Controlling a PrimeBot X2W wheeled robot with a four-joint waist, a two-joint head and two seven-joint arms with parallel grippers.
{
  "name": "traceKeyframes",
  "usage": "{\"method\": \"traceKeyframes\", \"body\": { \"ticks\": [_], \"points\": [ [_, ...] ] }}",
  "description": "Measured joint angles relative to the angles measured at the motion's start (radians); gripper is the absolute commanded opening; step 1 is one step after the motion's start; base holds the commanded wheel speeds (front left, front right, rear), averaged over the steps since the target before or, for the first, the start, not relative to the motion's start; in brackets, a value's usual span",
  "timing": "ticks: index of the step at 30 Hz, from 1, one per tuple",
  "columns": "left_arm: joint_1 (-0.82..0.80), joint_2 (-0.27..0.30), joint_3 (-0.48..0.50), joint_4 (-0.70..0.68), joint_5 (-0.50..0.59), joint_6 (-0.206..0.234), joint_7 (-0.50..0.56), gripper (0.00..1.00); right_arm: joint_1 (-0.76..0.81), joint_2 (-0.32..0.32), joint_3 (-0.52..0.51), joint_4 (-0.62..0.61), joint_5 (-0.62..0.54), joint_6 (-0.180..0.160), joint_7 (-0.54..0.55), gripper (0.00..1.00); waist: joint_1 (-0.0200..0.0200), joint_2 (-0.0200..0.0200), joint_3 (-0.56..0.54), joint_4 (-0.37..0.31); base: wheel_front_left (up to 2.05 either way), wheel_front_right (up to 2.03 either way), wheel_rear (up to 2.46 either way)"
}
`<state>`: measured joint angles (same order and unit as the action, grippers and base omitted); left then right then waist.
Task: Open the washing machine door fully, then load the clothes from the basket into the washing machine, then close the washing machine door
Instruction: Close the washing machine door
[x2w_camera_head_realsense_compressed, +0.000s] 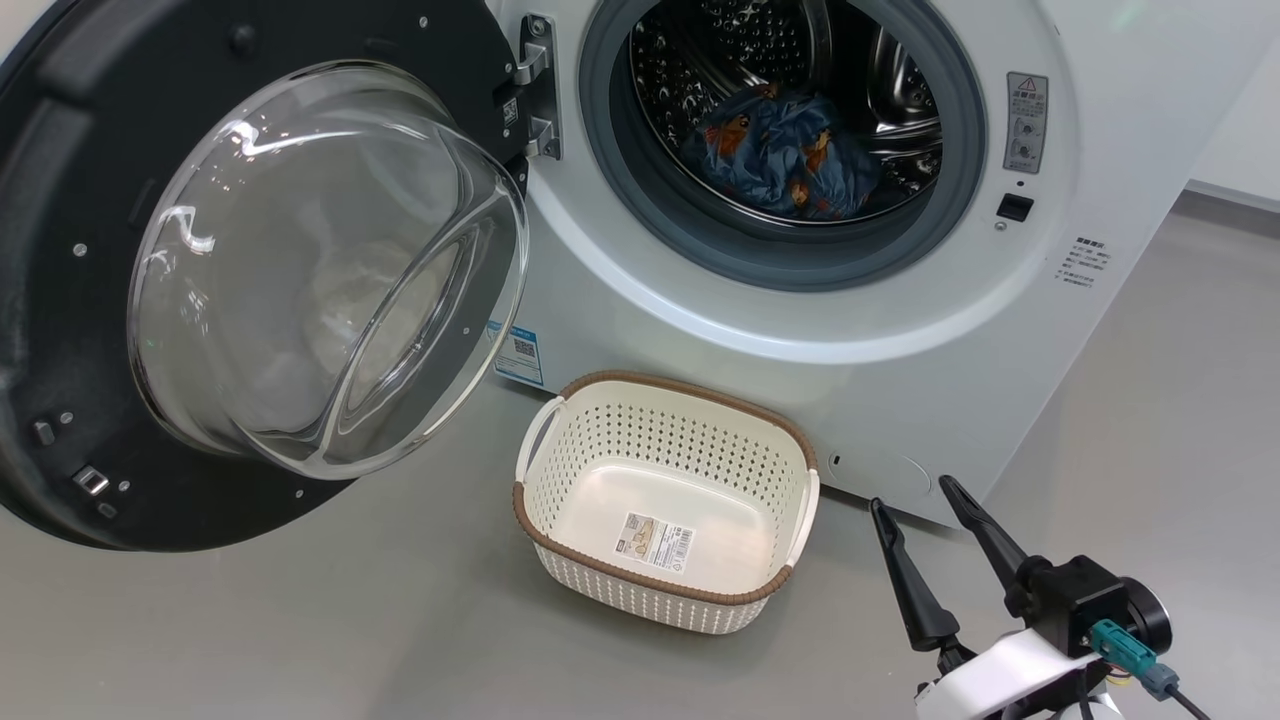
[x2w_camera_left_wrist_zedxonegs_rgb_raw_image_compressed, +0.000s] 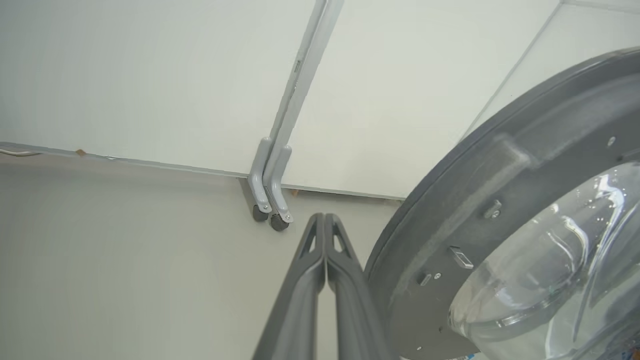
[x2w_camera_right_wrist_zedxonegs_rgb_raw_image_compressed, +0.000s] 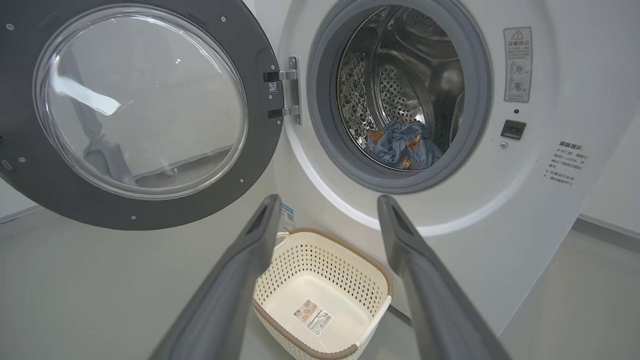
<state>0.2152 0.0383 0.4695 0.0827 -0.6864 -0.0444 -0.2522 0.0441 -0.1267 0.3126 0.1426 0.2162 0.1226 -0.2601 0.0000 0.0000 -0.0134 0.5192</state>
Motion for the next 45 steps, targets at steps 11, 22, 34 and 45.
{"method": "traceKeyframes", "body": {
  "ticks": [11,22,34,45],
  "points": [
    [-0.175,0.028,0.181,0.017,-0.355,-0.033,0.105,0.0,0.012,0.018,-0.037,0.004,0.005,0.0,0.0,1.0,0.0,0.0,-0.016,-0.014,0.0,0.0,0.0],
    [-0.415,0.253,0.449,0.117,-0.688,0.103,0.271,0.0,0.048,0.031,-0.025,0.005,0.004,0.0,0.0,1.0,0.0,0.0,-0.027,-0.06,0.0,0.0,0.0],
    [-0.55,0.374,0.473,0.236,-0.731,0.168,0.345,0.0,0.064,0.007,-0.038,0.006,0.001,0.0,0.0,1.0,0.0,0.0,-0.004,-0.137,0.0,0.0,0.0],
    [-0.584,0.428,0.431,0.335,-0.732,0.17,0.433,0.0,0.065,0.004,-0.045,0.005,-0.007,0.0,0.0,1.0,0.0,0.0,0.015,-0.199,0.0,0.0,0.0]
  ]
}}
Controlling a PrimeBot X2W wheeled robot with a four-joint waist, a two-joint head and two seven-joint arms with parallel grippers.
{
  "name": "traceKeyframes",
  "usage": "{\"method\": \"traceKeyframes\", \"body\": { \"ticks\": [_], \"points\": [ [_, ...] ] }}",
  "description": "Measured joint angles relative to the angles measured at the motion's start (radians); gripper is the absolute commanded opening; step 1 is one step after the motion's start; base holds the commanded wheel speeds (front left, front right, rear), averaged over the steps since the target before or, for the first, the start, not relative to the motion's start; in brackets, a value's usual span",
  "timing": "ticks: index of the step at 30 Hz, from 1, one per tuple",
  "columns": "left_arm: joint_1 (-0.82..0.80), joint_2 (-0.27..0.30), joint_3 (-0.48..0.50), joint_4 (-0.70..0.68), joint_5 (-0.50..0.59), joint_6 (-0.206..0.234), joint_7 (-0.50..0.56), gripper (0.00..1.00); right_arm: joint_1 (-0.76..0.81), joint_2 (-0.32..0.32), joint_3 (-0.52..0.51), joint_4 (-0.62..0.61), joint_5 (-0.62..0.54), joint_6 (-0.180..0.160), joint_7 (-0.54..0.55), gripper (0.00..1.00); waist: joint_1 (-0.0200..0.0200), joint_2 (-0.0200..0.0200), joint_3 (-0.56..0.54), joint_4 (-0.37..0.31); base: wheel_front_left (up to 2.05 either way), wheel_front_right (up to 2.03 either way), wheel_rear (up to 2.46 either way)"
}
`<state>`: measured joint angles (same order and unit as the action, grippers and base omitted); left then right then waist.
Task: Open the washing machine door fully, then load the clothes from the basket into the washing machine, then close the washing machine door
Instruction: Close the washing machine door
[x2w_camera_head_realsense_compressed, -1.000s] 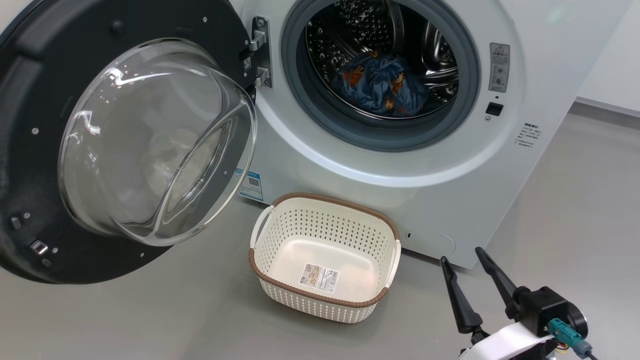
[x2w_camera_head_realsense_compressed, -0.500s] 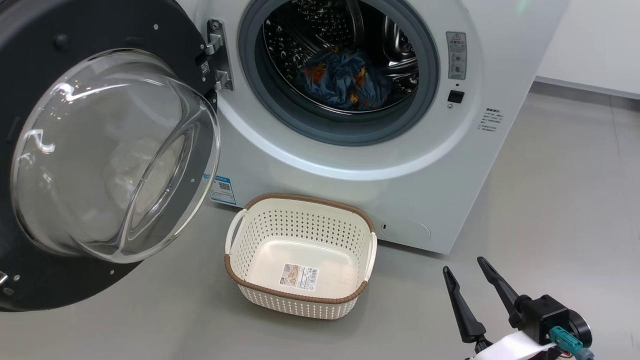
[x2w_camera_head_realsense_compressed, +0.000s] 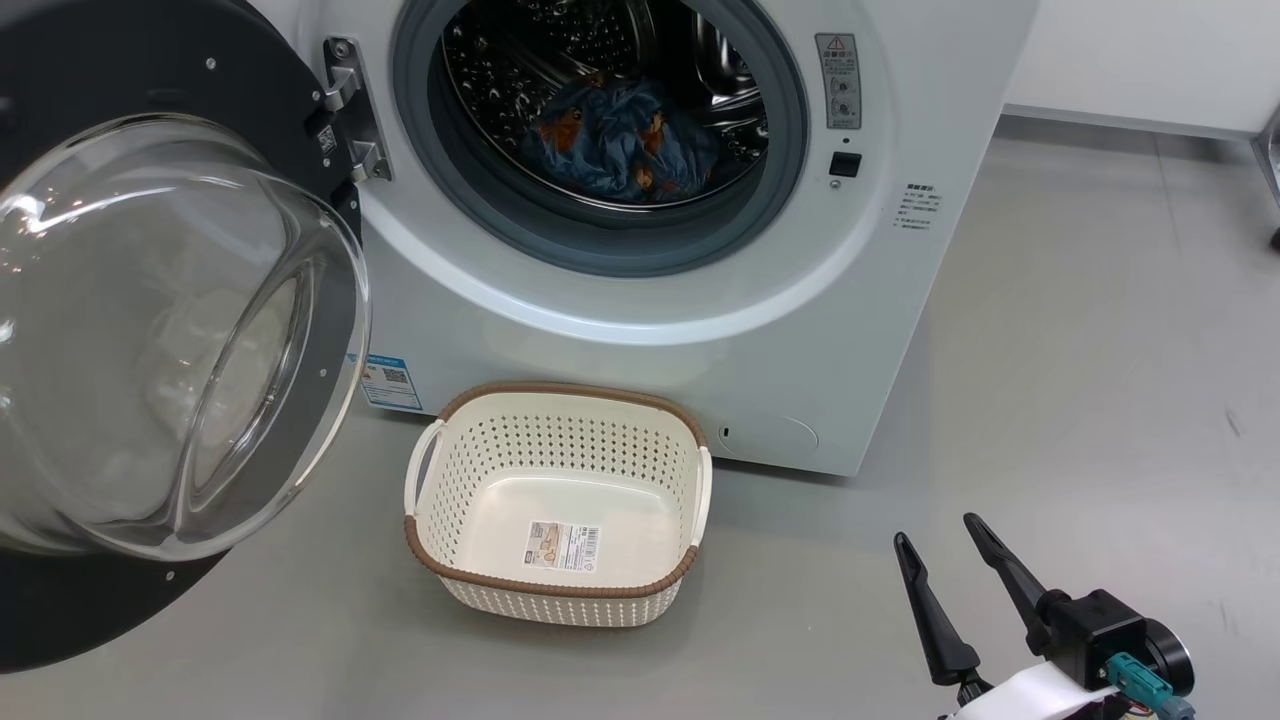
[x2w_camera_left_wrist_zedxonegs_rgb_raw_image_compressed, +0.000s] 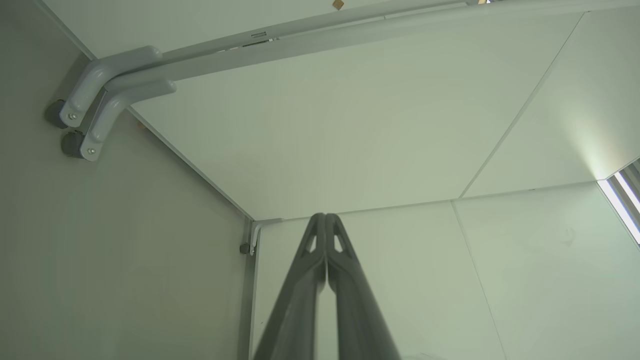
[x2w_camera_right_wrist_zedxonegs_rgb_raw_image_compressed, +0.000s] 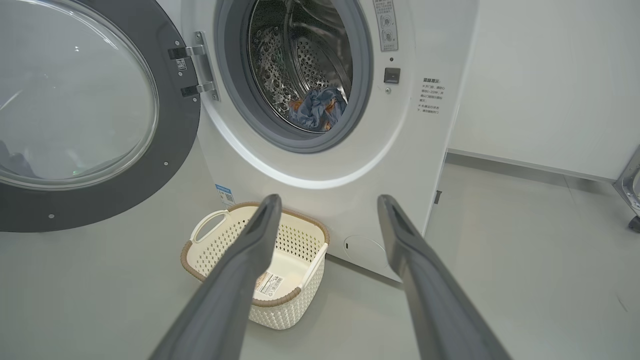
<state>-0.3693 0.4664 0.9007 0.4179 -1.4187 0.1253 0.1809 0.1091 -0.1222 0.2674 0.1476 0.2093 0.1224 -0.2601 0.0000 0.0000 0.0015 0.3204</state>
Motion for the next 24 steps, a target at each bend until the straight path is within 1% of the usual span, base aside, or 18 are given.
{"method": "traceKeyframes", "body": {
  "ticks": [13,24],
  "points": [
    [-0.049,0.012,-0.046,0.118,-0.053,0.0,0.122,0.0,-0.003,-0.003,-0.02,-0.01,-0.008,0.0,0.0,1.0,0.0,0.0,0.043,-0.051,0.0,0.0,0.0],
    [-0.079,0.01,-0.112,0.21,-0.091,0.0,0.277,0.0,-0.009,-0.008,-0.037,-0.013,-0.01,0.0,0.0,1.0,0.0,0.0,0.059,-0.053,0.0,0.0,0.0]
  ]
}}
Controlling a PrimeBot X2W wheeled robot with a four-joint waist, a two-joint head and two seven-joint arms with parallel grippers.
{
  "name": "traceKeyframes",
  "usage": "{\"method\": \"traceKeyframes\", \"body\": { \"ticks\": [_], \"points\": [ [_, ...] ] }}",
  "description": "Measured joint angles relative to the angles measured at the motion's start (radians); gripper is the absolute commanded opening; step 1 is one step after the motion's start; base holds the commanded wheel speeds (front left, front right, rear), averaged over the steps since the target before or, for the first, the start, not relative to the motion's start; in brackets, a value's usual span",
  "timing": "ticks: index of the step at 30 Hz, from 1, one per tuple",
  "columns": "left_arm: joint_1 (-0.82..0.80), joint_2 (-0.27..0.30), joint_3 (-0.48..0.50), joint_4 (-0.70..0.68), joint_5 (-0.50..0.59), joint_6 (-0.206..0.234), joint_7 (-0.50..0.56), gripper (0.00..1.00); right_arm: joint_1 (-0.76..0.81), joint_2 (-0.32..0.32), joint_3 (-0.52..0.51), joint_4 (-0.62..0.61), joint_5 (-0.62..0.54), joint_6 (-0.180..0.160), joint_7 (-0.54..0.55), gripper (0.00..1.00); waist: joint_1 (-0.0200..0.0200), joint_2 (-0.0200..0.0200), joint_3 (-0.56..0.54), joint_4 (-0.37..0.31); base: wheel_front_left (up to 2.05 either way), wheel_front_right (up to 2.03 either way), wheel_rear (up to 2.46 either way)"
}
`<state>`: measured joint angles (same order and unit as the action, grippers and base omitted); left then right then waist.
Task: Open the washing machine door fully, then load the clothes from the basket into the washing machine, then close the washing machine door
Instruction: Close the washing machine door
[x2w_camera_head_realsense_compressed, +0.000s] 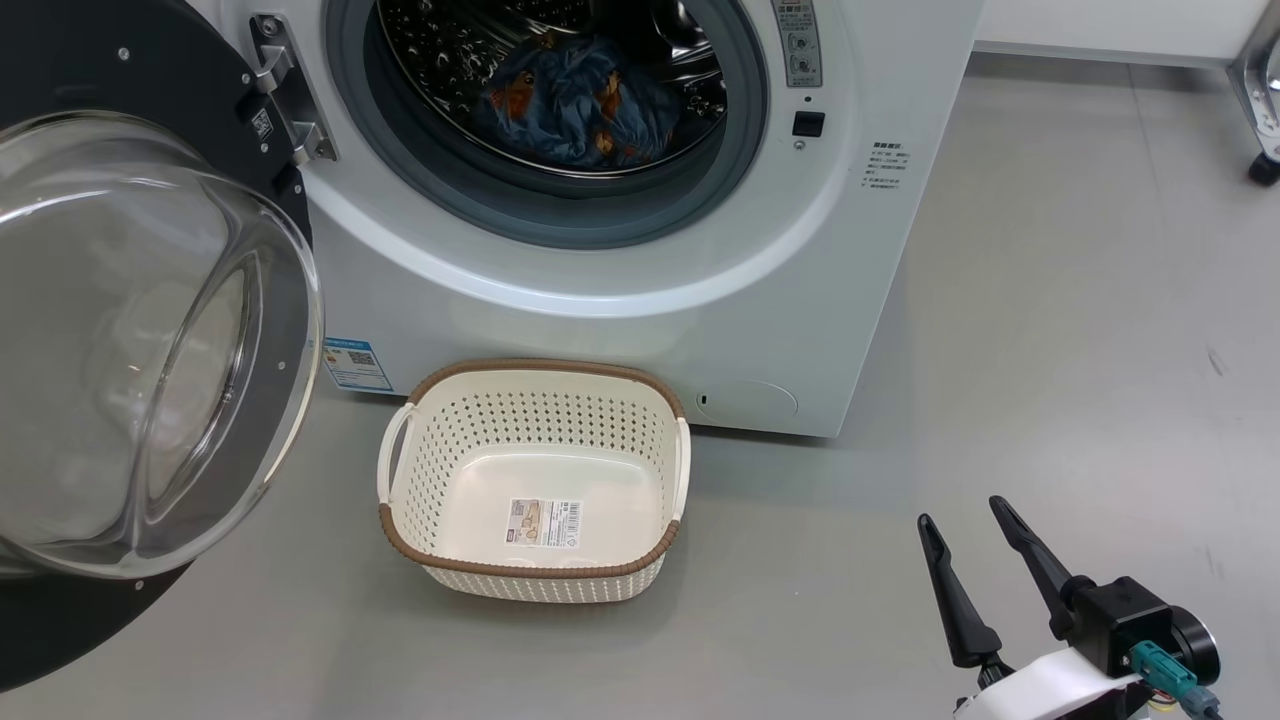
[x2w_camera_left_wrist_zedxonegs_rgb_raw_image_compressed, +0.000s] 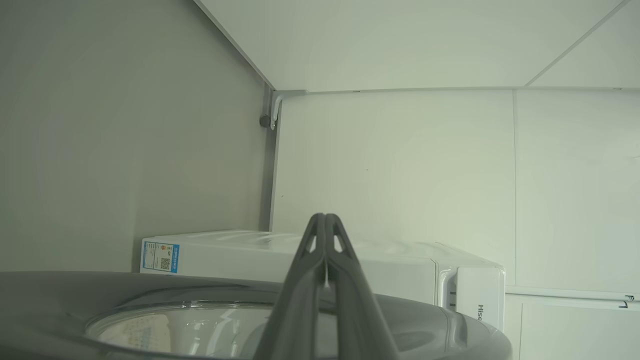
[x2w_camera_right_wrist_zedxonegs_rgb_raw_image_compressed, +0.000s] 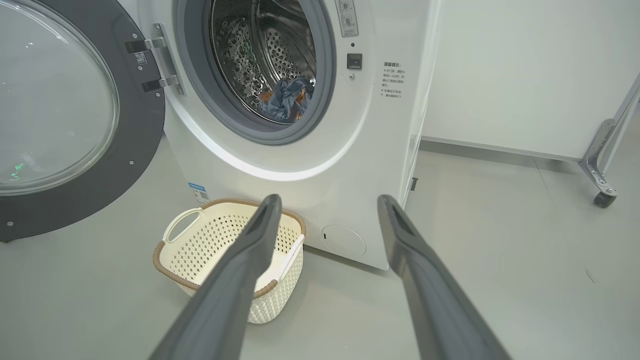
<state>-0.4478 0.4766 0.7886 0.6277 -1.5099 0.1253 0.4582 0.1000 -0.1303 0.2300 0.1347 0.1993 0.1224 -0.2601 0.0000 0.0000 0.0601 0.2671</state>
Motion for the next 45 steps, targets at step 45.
{"method": "traceKeyframes", "body": {
  "ticks": [45],
  "points": [
    [0.191,-0.269,-0.253,-0.367,-0.233,-0.028,0.644,0.0,-0.01,0.034,-0.007,-0.004,-0.007,0.0,0.0,1.0,0.0,0.0,-0.003,0.028,0.0,0.0,0.0]
  ]
}}
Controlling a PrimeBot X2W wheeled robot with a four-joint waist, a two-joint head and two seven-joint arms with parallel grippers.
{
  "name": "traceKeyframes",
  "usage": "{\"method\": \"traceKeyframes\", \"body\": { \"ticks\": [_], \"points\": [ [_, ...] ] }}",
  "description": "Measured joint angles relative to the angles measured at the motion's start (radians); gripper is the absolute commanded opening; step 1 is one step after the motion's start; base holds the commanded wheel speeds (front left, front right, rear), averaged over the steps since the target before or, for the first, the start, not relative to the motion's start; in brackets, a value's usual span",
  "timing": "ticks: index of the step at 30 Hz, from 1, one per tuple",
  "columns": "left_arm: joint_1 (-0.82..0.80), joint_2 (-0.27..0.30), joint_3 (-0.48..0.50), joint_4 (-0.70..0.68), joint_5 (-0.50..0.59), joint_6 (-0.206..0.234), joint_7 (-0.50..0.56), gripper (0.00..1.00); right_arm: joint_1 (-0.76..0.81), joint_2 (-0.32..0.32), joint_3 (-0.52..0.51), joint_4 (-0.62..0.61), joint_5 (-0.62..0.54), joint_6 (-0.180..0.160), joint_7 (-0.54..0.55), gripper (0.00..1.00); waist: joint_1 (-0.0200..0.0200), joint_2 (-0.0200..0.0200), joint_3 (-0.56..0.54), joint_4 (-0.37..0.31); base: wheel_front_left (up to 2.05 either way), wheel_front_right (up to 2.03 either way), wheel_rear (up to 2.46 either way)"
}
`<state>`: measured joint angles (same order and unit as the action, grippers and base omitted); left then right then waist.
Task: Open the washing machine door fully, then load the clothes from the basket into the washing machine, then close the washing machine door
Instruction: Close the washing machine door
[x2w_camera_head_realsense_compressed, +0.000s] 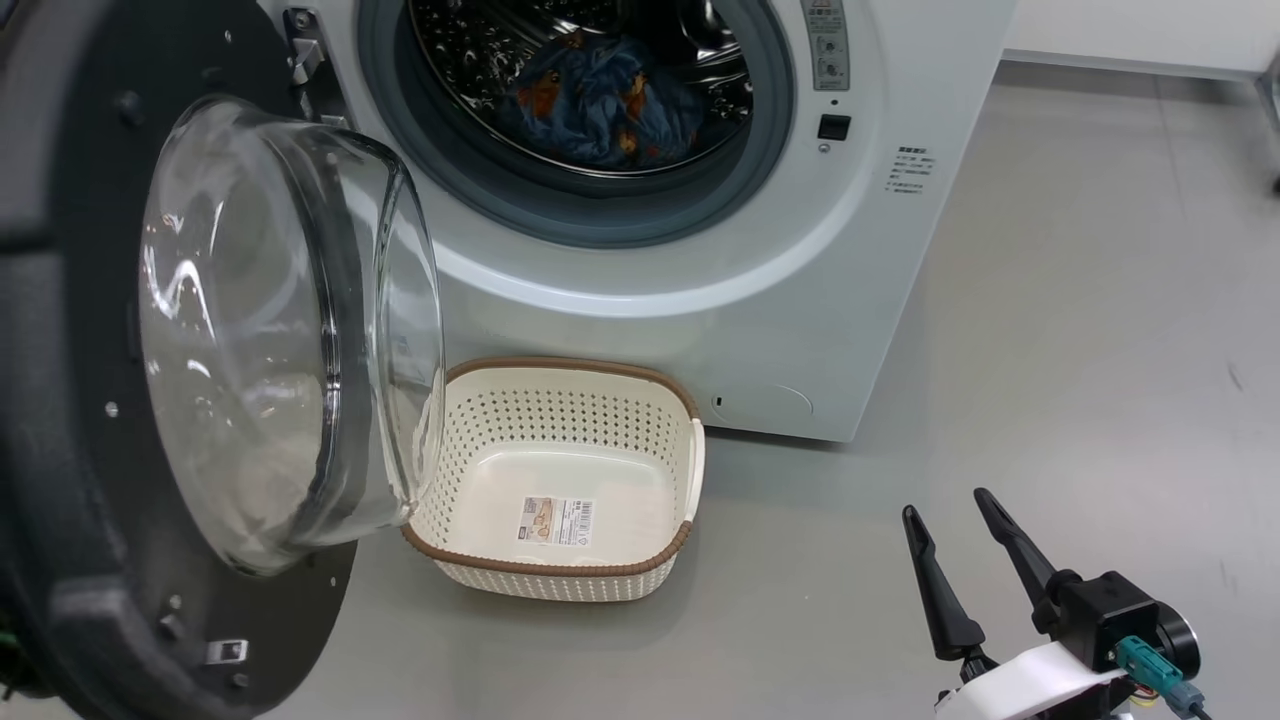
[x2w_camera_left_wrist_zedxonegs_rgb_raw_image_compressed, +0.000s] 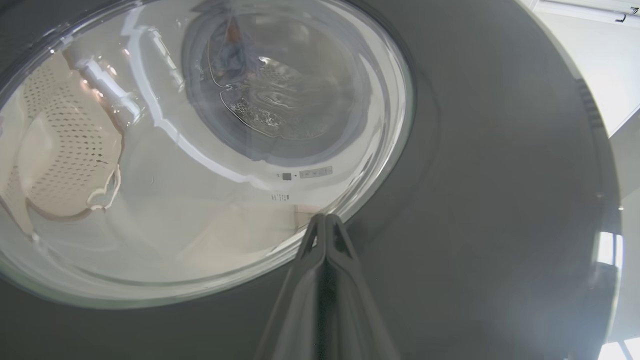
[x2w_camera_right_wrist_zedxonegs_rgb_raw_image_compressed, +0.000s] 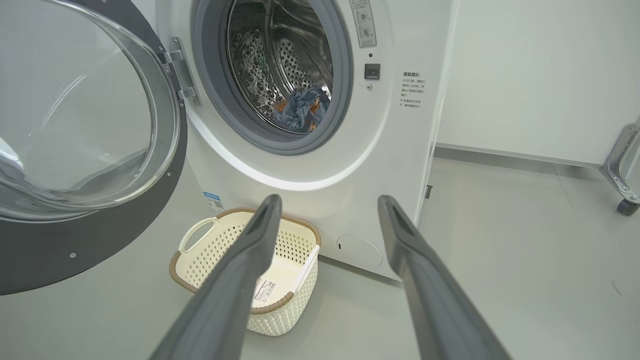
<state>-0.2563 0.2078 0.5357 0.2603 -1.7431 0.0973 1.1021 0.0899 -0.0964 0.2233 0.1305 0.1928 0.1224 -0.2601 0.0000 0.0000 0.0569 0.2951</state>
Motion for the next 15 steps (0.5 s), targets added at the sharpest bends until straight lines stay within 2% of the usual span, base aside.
{"method": "traceKeyframes", "body": {
  "ticks": [6,12,15],
  "points": [
    [0.053,-0.093,-0.004,-0.105,-0.01,0.0,-0.017,0.0,0.0,0.003,0.009,0.001,0.0,0.0,0.0,1.0,0.0,0.0,-0.003,-0.037,0.0,0.0,0.0],
    [0.087,-0.212,-0.073,-0.188,-0.007,0.0,-0.048,0.0,0.001,0.004,0.013,0.004,0.0,0.0,0.0,1.0,0.0,0.0,-0.009,-0.076,0.0,0.0,0.0],
    [0.096,-0.219,-0.112,-0.218,0.003,0.0,-0.068,0.0,0.001,0.003,0.014,0.005,0.0,0.0,0.0,1.0,0.0,0.0,-0.013,-0.095,0.0,0.0,0.0]
  ]
}}
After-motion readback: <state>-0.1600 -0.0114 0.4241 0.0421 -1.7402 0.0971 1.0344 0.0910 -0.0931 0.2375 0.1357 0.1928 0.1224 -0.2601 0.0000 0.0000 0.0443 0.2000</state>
